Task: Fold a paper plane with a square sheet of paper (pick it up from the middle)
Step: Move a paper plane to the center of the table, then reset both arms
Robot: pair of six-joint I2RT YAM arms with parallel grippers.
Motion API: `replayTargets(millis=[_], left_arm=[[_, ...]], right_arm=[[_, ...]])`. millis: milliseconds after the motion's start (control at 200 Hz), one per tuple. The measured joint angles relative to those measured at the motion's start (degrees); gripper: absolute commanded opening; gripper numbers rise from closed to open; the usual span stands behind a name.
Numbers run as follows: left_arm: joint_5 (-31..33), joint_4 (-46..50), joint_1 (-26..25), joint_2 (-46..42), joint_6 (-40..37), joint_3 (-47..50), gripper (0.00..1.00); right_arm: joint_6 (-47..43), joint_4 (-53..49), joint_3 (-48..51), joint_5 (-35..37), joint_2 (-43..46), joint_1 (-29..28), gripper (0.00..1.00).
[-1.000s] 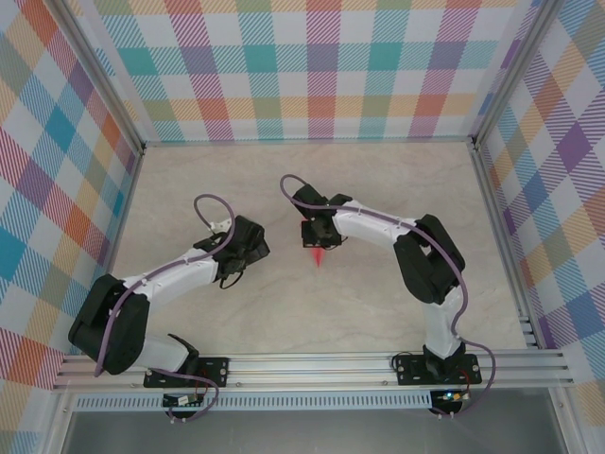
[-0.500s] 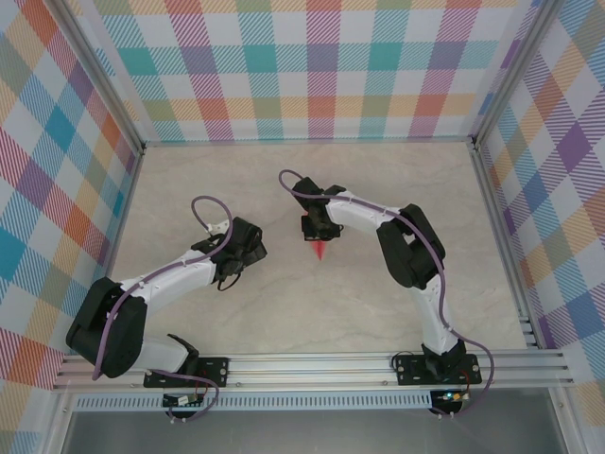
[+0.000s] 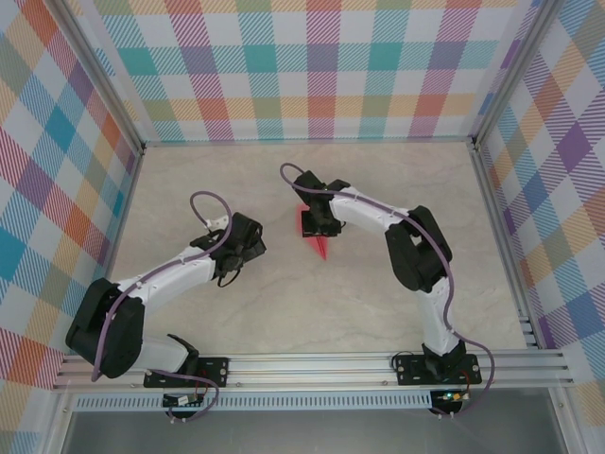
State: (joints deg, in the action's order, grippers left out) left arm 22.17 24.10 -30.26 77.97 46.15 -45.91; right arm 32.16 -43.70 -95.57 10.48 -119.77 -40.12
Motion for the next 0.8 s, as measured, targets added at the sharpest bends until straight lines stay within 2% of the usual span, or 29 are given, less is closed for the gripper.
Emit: replayTargets(millis=[220,340,515,675,800], left_arm=[[2.5,1.3,5.1,-4.6,-3.7,-3.6,1.00],[3.3,0.6,9.1,-8.0,-8.4,-3.5,1.00],[5.9,-6.5,15.9,-13.0,-15.1,1.6,1.00],[7.5,-15.2,20.5,-12.0,-21.7,8.1,1.00],[7.7,-23.1,22.0,-9.6,-27.2,13.0,1.00]], right_arm=[[0.1,2.0,4.4,5.1,18.8,1.3,1.00],[-1.6,5.2,12.0,10.2,28.8,4.9,1.00],[-4.9,10.4,25.9,18.1,38.2,14.0,1.00],[-8.9,21.5,42.8,21.9,45.5,24.5,1.00],[-11.9,28.9,51.1,22.6,47.0,30.9,1.00]])
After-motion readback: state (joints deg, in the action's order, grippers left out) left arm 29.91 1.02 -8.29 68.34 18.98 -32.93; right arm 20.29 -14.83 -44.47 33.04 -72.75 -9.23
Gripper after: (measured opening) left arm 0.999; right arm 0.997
